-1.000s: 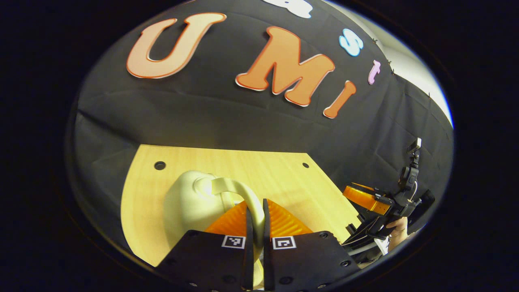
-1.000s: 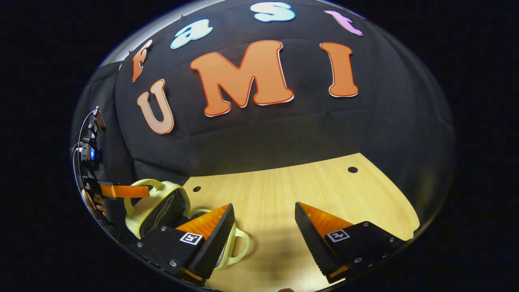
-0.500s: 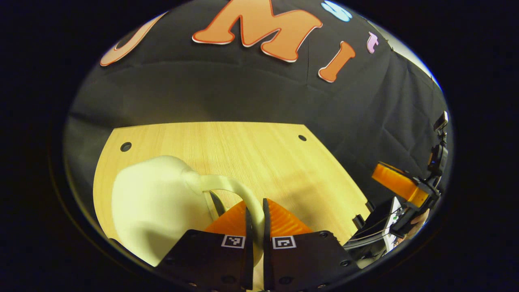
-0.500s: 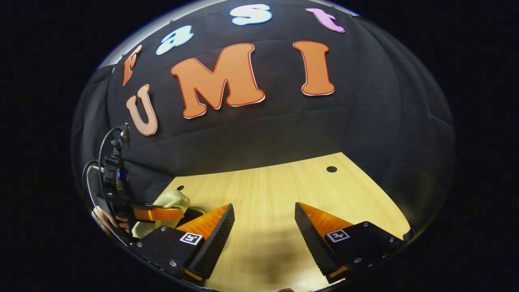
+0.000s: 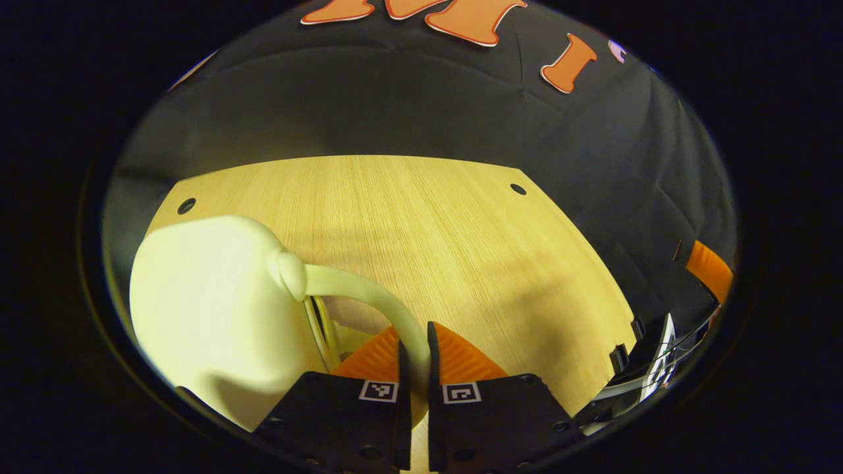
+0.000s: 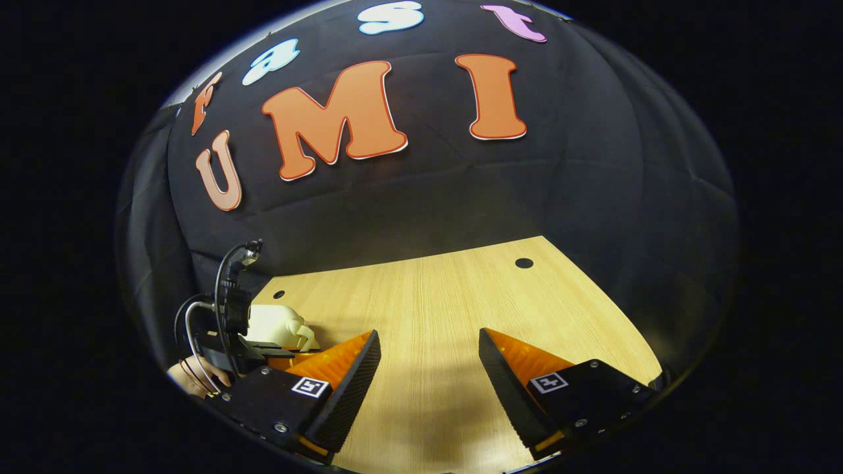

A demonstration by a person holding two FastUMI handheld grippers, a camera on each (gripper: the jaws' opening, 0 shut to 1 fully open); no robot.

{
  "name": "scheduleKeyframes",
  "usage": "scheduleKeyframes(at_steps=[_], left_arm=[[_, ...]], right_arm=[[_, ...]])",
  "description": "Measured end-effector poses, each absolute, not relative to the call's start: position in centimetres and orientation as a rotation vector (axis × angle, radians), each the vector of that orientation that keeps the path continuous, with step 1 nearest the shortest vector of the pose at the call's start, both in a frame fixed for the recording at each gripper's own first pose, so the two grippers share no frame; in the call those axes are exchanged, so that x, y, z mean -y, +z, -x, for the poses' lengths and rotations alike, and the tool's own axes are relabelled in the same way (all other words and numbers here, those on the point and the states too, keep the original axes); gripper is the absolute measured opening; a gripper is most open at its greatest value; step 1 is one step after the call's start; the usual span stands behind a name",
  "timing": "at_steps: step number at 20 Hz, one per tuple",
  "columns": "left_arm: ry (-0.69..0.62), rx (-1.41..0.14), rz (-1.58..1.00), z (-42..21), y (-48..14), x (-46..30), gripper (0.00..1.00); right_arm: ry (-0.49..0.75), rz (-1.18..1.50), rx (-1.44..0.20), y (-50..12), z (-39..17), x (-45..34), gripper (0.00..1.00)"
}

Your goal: First open the suitcase, pack the skin care products into it, and then close the suitcase.

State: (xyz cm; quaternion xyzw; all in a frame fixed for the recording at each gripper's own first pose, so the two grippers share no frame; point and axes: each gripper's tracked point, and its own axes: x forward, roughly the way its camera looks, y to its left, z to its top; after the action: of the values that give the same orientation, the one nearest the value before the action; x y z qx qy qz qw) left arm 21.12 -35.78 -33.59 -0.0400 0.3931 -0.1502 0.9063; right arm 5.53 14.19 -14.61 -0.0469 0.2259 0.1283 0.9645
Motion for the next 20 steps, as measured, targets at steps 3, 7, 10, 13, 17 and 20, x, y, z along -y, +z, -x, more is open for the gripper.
scheduleKeyframes(at_steps=[3, 7, 10, 13, 17, 20], left_arm=[[-0.282, -0.808, 0.004, -21.2, -34.0, 35.7, 0.23], [-0.3, -0.776, 0.041, -20.4, -32.3, 37.8, 0.56], [-0.259, -0.735, 0.062, -20.1, -30.3, 37.9, 0.92], [-0.177, -0.705, 0.075, -19.7, -28.5, 36.0, 0.99], [-0.129, -0.533, 0.028, -20.1, -22.4, 34.8, 0.98], [-0.108, -0.384, 0.027, -19.5, -16.5, 34.8, 0.98]], right_arm=[[0.252, 0.11, -0.444, -14.5, -5.8, -14.1, 0.95], [0.246, 0.148, -0.42, -14.1, -6.2, -14.1, 0.95], [0.226, 0.137, -0.397, -12.9, -6.5, -13.9, 0.95], [0.226, 0.128, -0.388, -11.8, -6.5, -14.3, 0.96], [0.248, 0.193, -0.378, -10.7, -5.9, -13.8, 0.96], [0.264, 0.19, -0.33, -9.1, -5.1, -13.9, 0.96]])
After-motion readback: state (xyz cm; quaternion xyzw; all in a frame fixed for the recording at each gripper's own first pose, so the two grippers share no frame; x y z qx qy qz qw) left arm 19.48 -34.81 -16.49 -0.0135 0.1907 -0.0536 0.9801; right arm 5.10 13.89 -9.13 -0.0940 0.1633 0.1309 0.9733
